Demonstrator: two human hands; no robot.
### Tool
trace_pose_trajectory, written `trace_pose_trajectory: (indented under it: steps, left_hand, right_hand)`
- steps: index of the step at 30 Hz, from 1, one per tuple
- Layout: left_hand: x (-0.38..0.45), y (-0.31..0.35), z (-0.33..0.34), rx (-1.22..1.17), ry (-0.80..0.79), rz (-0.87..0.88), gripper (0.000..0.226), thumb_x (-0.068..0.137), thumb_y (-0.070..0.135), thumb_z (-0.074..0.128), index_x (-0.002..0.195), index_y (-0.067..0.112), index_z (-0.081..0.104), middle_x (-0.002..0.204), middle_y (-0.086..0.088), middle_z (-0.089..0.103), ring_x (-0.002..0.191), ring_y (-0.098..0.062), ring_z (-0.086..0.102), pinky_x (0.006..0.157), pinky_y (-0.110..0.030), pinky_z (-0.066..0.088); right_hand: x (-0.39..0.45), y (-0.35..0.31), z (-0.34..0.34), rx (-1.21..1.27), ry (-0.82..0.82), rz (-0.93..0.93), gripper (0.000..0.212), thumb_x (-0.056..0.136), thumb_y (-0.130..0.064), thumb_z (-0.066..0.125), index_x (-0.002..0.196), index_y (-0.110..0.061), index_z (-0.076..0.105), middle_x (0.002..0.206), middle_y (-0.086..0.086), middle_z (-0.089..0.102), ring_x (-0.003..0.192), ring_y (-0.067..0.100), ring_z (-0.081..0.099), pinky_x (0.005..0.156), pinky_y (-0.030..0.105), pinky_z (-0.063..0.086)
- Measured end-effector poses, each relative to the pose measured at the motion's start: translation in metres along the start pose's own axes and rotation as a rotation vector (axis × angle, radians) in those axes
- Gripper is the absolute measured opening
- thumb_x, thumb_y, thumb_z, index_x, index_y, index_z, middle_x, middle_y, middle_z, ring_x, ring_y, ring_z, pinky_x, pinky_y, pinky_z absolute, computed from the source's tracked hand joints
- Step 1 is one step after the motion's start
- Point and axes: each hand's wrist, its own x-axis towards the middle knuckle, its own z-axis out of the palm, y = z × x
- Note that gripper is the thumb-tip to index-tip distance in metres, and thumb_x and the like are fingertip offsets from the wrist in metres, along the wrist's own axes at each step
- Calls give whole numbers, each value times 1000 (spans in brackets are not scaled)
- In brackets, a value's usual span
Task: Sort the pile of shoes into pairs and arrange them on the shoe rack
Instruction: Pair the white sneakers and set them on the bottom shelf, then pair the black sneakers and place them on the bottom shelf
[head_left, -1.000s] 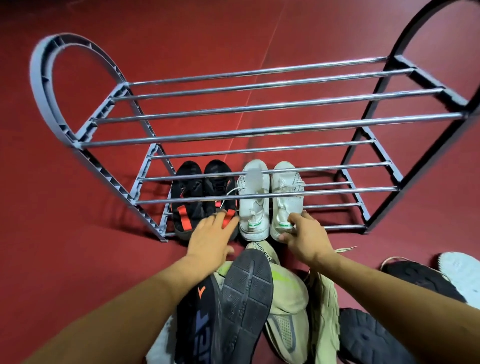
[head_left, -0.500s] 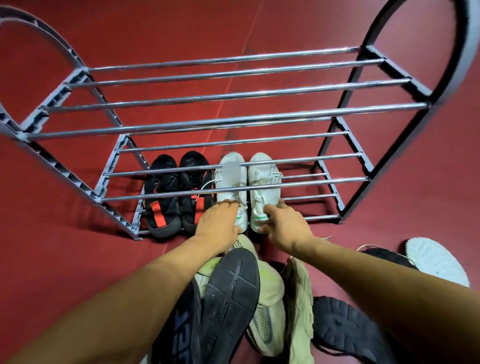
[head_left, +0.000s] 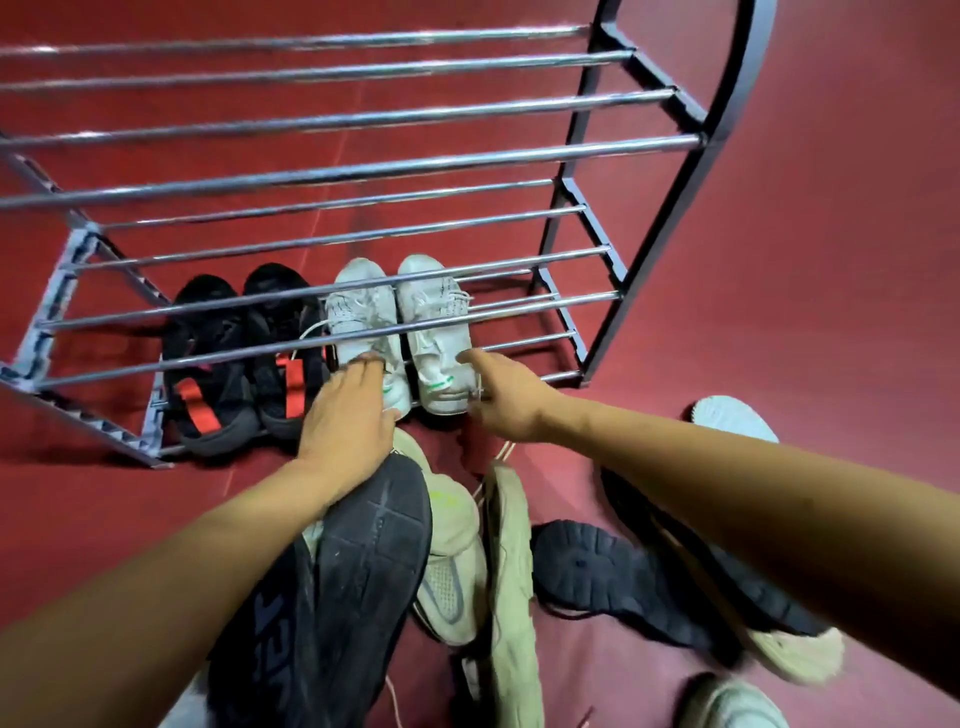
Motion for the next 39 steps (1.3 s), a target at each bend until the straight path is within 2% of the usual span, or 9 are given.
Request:
trace_pose_trajectory:
  steps: [5, 9, 12, 15, 19, 24, 31, 34, 39]
  left_hand:
    - [-54, 19, 2, -162, 183, 92, 54, 84, 23, 68, 134, 14, 49, 138, -5, 44, 126, -27, 43, 102, -46, 37]
    - [-85, 35, 17, -209, 87, 132, 43, 89, 30, 56, 130, 17, 54, 134, 2, 46, 125, -20, 45, 104, -43, 37]
    - [-93, 54, 20, -228, 33, 177, 43, 87, 32, 55, 128, 21, 55, 131, 5, 47, 124, -17, 45, 106, -43, 35]
    - [-102, 81, 17, -266, 1, 200, 38, 87, 39, 48, 122, 26, 53, 125, 8, 49, 117, -17, 50, 98, -39, 37]
    - [-124, 122, 9, -281, -256, 3, 47, 84, 67, 46, 112, 30, 40, 105, 7, 62, 97, -25, 64, 82, -40, 49]
    - [-155, 137, 27, -156, -596, -125, 87, 72, 79, 54, 131, 19, 31, 129, -4, 61, 114, -27, 62, 89, -36, 50]
    - [-154, 129, 34, -252, -584, -244, 53, 76, 55, 57, 109, 16, 42, 106, -4, 68, 97, -25, 66, 70, -30, 45]
    - [-154, 122, 32, -380, -568, -327, 57, 64, 54, 58, 110, 20, 52, 109, 2, 67, 100, -21, 65, 83, -33, 53]
    - [-157, 113, -1, -720, -343, -398, 39, 51, 48, 61, 77, 20, 63, 67, 5, 70, 64, -17, 66, 63, -43, 56]
  right_hand:
    - [-87, 68, -51, -294, 96, 116, 12, 84, -27, 54, 93, -20, 58, 95, 9, 72, 91, 35, 67, 73, 38, 53]
    - [-135, 130, -63, -446, 14, 586, 79, 62, -75, 61, 112, -14, 53, 115, 15, 60, 108, 35, 60, 88, 39, 52]
    - [-158, 137, -38, -347, -156, 707, 135, 45, -77, 77, 148, -13, 18, 140, 13, 27, 125, 37, 48, 98, 40, 45]
    - [-165, 133, -28, -449, -167, 560, 120, 42, -58, 82, 139, -16, 25, 131, 13, 33, 101, 37, 60, 80, 39, 53]
    - [-159, 126, -67, 178, 193, 558, 53, 44, -48, 73, 83, -12, 65, 81, 4, 68, 72, 26, 67, 70, 48, 60]
    - [-151, 96, -76, 1149, -10, 463, 44, 78, -26, 56, 108, 4, 69, 112, 28, 70, 95, 37, 68, 97, 48, 51]
    - [-146, 107, 5, 377, -111, 557, 19, 99, -26, 51, 93, -15, 65, 92, 4, 71, 73, 9, 64, 58, 17, 48]
    - [-137, 110, -1, 185, -135, 554, 31, 100, -37, 47, 97, -11, 64, 86, 1, 66, 72, 12, 60, 54, 19, 42]
    - [-141, 109, 4, 78, -73, 543, 29, 101, -37, 47, 92, -12, 60, 84, 2, 62, 75, 16, 59, 60, 24, 40]
